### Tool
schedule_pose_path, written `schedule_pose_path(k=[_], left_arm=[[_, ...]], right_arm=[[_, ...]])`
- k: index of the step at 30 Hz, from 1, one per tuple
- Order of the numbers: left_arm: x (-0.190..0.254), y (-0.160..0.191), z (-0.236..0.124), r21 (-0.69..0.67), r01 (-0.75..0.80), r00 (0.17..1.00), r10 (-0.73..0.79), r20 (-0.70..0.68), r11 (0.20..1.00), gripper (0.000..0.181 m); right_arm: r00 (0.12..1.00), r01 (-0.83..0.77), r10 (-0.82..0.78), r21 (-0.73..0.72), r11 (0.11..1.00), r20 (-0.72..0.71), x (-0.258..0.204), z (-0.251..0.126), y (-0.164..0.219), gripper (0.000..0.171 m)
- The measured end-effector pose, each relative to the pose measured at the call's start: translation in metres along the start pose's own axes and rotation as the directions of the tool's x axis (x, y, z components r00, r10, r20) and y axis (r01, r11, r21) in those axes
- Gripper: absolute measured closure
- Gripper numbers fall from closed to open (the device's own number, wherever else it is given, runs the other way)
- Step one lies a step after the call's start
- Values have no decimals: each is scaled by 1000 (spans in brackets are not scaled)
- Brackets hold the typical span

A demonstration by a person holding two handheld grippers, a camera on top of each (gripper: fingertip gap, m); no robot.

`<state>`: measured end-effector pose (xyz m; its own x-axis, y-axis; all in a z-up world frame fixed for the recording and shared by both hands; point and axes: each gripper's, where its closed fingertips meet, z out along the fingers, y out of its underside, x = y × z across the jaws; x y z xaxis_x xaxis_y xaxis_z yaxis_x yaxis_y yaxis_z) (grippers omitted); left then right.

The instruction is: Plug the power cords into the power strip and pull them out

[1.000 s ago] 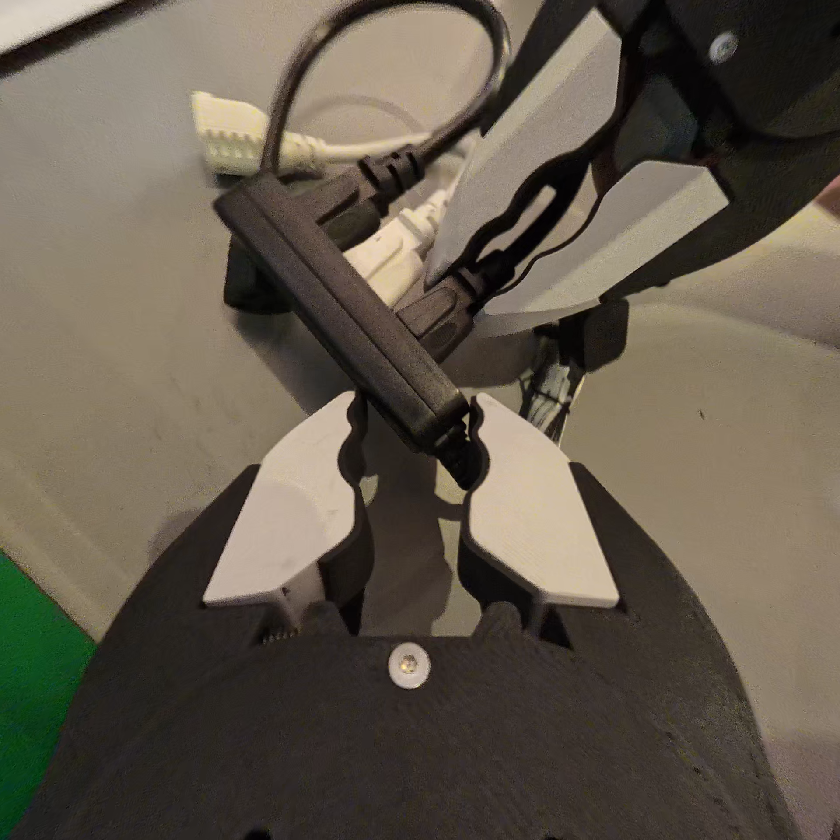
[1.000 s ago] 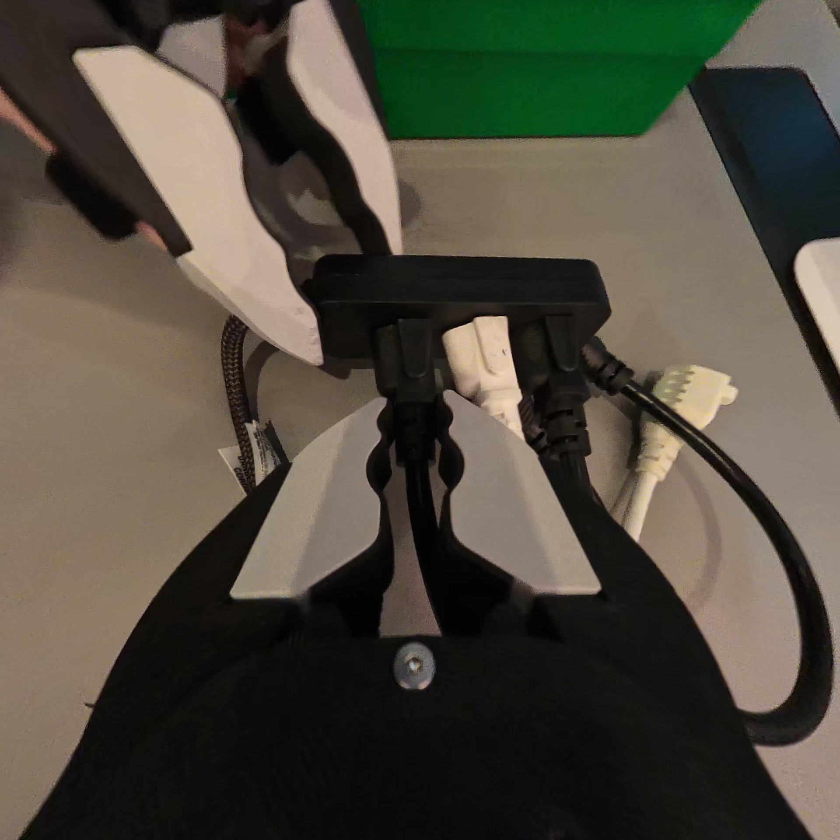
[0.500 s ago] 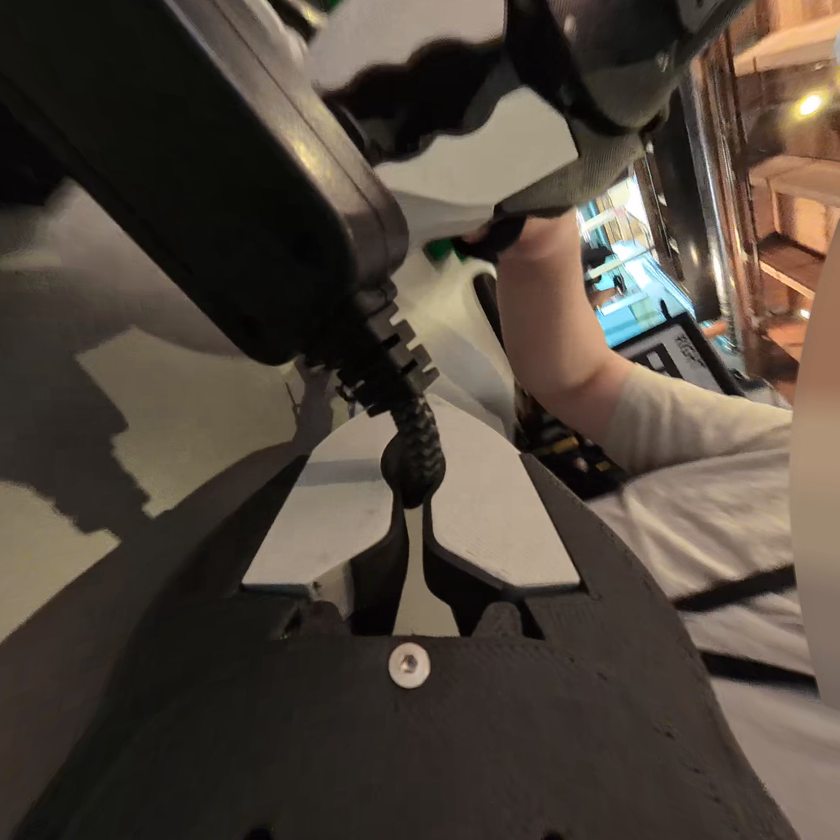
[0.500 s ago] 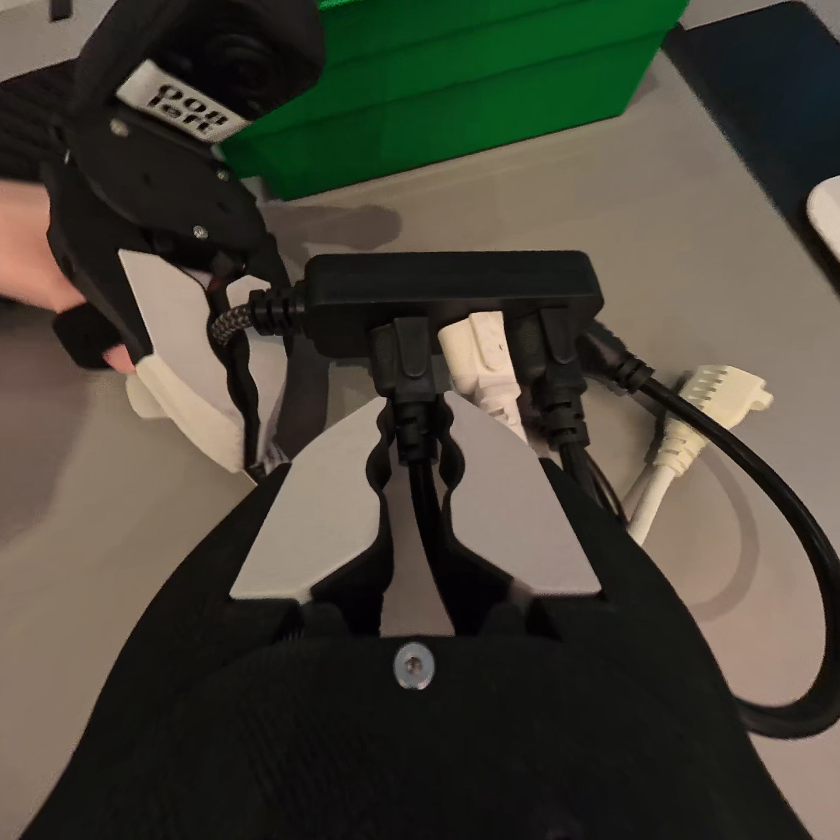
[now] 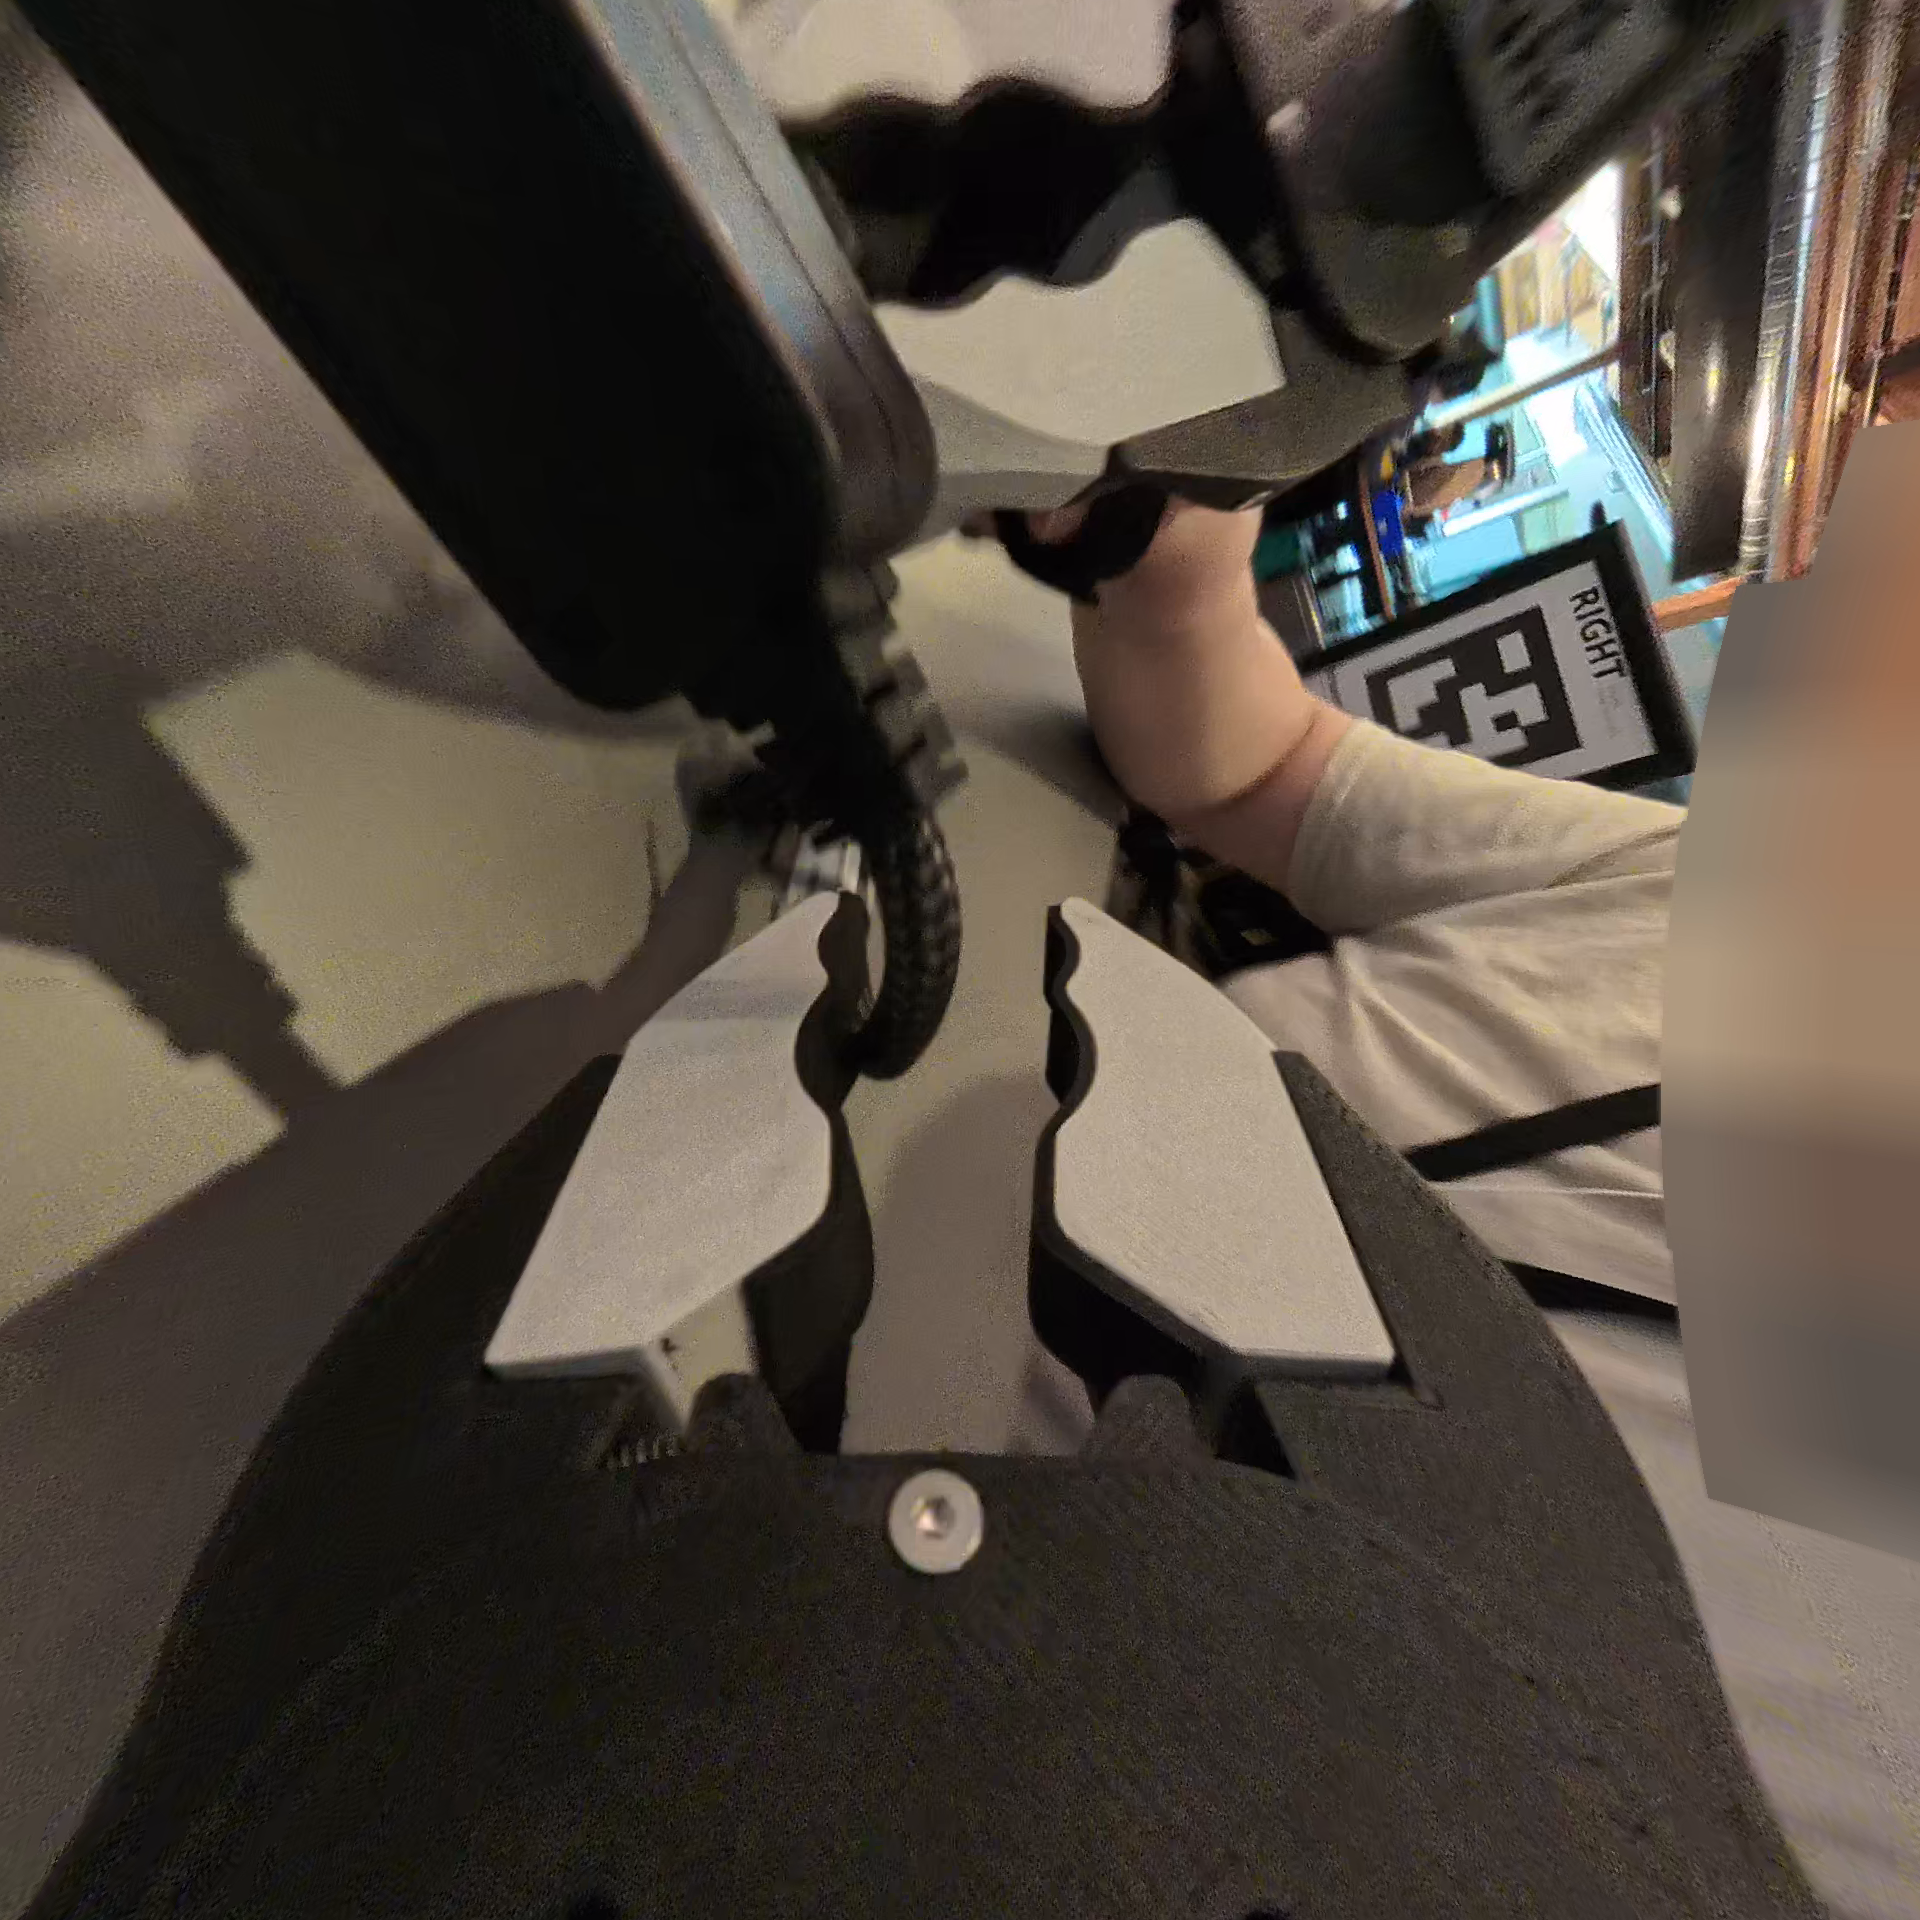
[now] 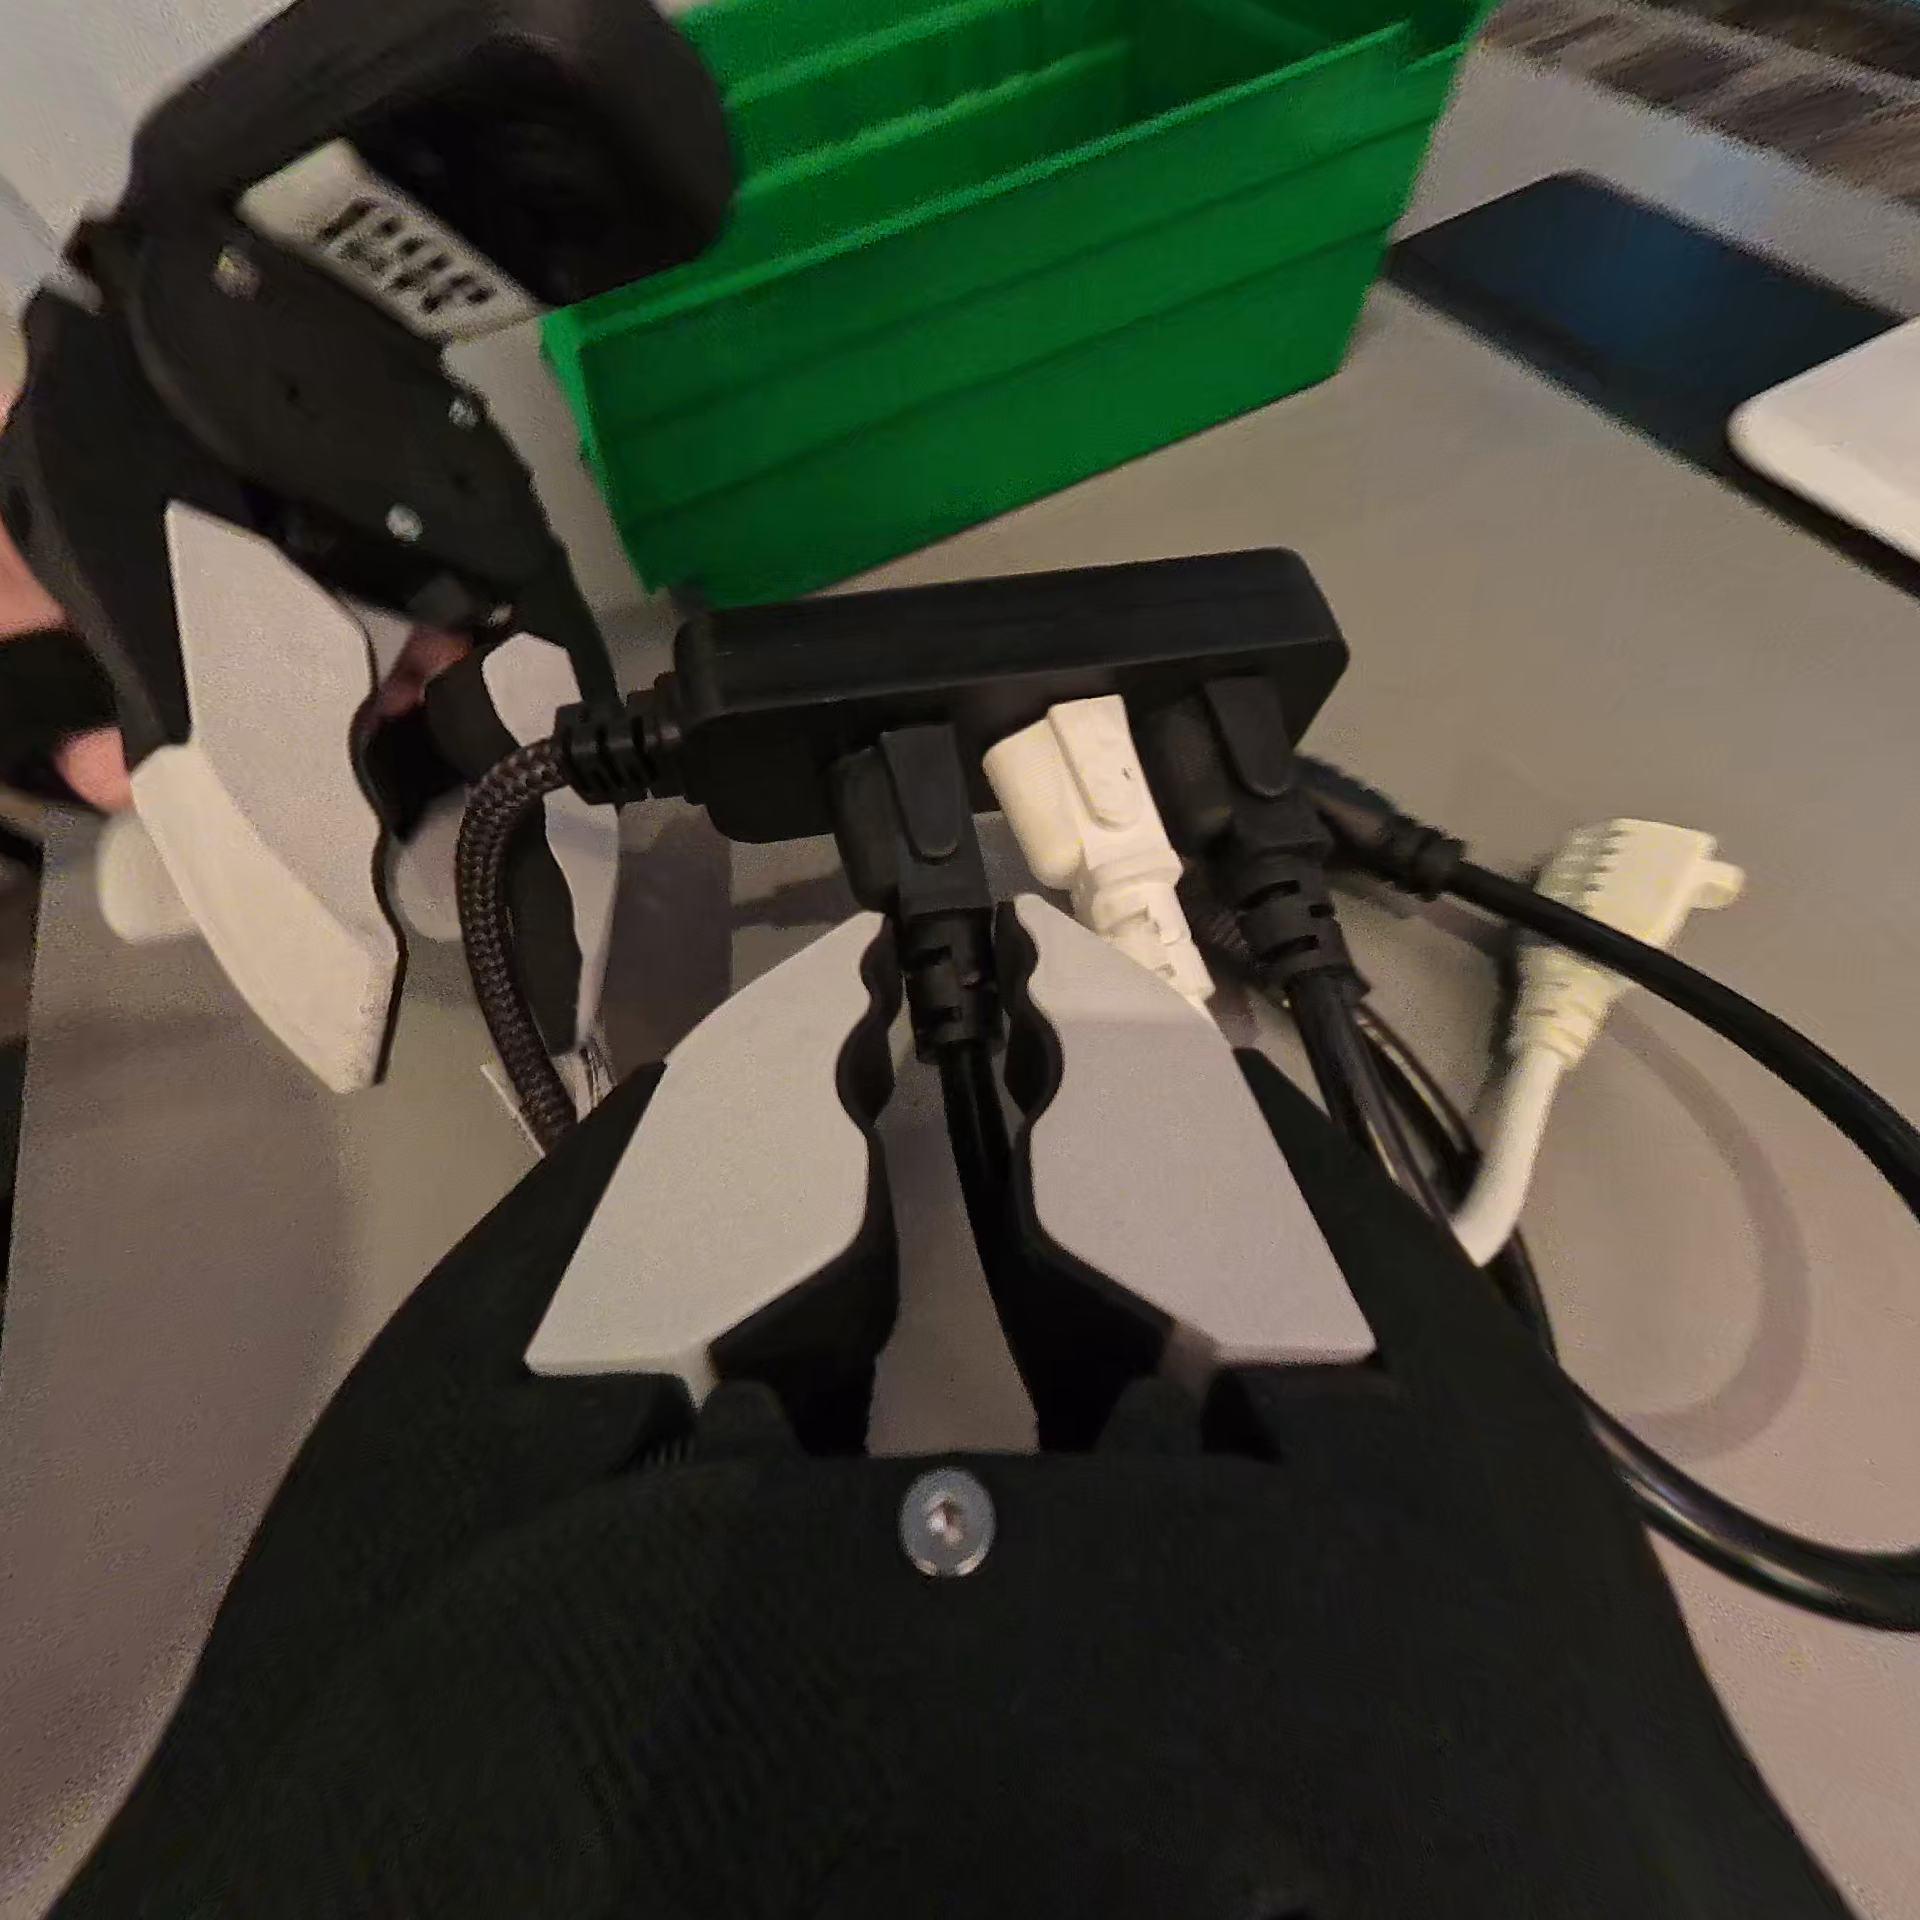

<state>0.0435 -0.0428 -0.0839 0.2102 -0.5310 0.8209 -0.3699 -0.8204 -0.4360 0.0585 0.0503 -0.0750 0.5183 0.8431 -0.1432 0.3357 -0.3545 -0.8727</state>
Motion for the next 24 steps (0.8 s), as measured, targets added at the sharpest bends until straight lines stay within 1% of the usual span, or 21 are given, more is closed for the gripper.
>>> schedule_pose_path(k=[1,2,3,4,5,6,7,8,9,10,11,12,13,14,15,17,19,20,21,22,24], left_arm=[[1,-12,-1,88,-120,993,118,27,989,152],[3,-23,-1,171,-258,965,245,92,951,154],[4,-32,-2,240,-385,919,348,184,891,151],[7,-39,-2,284,-489,867,422,265,825,148],[12,-43,0,323,-552,828,463,315,769,154],[14,-44,1,350,-570,818,469,335,744,167],[15,-41,2,362,-538,840,446,309,761,181],[18,-34,6,360,-456,889,398,227,814,181],[16,-24,9,318,-340,940,308,147,885,181],[16,-11,13,250,-207,978,196,66,946,181],[17,3,13,164,-55,998,56,-3,985,181],[17,17,12,75,65,997,-62,-39,995,181],[16,29,10,9,133,990,-133,-53,991,180],[9,35,7,-19,139,990,-140,-21,990,181],[-3,36,1,-10,120,991,-120,61,993,177],[-20,31,-19,39,61,973,-68,221,997,164],[-30,14,-49,121,-55,915,2,404,991,145],[-32,5,-61,137,-126,866,42,498,983,138],[-31,-4,-66,125,-190,822,88,563,974,134],[-31,-11,-63,95,-237,787,134,603,967,134],[-33,-23,-44,30,-288,748,205,632,957,135]], right_arm=[[998,-58,58,44,997,7,4,-5,-7,153],[992,-125,122,77,989,38,7,-10,-13,154],[983,-174,169,85,981,68,10,-13,-15,154],[978,-198,190,85,977,88,12,-14,-16,154],[975,-204,194,87,975,110,11,-16,-16,154],[973,-199,187,80,977,133,9,-18,-15,154],[977,-173,163,67,983,139,8,-20,-13,153],[986,-124,118,52,991,117,8,-21,-10,153],[995,-62,59,32,998,84,8,-20,-6,153],[998,14,-15,10,1000,62,6,-19,-1,153],[994,97,-96,-11,995,59,1,-16,4,153],[986,155,-153,-37,987,60,-5,-11,11,153],[982,183,-180,-59,981,56,-9,-6,17,152],[978,205,-202,-64,977,41,-11,-2,20,152],[975,220,-219,-61,974,20,-11,2,23,152],[980,201,-201,-63,978,7,-9,6,28,152],[983,183,-184,-45,982,-13,-8,7,30,152],[982,188,-189,-43,981,-27,-8,8,32,152],[981,190,-192,-43,981,-36,-9,9,33,152],[980,190,-192,-43,981,-45,-10,11,35,152],[980,186,-189,-45,982,-63,-11,12,37,152]])
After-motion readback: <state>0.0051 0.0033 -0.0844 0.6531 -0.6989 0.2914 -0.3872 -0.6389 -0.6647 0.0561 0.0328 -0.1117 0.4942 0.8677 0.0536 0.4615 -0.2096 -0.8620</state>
